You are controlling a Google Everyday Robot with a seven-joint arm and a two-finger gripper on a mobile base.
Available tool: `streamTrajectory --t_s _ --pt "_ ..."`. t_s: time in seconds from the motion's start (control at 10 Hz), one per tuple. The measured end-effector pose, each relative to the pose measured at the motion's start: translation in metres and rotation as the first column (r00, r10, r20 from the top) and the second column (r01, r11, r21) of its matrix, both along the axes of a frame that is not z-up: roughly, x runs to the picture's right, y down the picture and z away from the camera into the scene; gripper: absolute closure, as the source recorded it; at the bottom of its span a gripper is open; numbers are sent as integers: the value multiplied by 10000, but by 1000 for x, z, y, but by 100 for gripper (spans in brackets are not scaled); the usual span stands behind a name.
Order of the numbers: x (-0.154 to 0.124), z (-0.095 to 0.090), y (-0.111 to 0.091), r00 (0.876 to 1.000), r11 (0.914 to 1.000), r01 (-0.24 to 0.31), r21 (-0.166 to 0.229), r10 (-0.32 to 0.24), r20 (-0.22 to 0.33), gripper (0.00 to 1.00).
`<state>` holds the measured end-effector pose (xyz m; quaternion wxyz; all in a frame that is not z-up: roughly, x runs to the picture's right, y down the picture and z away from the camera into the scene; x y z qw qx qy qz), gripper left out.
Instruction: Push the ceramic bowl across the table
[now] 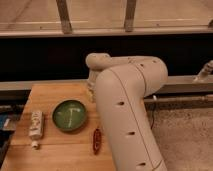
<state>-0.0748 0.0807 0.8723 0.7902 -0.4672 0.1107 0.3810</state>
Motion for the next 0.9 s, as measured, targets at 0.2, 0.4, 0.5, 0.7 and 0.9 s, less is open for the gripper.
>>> streamTrajectory --t_s 0.2,0.4,0.5,0.7,0.9 --pt "-4 6 9 9999 9996 109 -249 -109 8 100" --pt "-7 9 18 9998 9987 181 -477 -181 12 100" --pt "-10 11 22 9998 9981 200 -580 -198 35 100" --pt "-20 13 32 9994 9961 286 -832 -268 226 100" --pt "-33 14 44 9982 9934 431 -1064 -385 451 100"
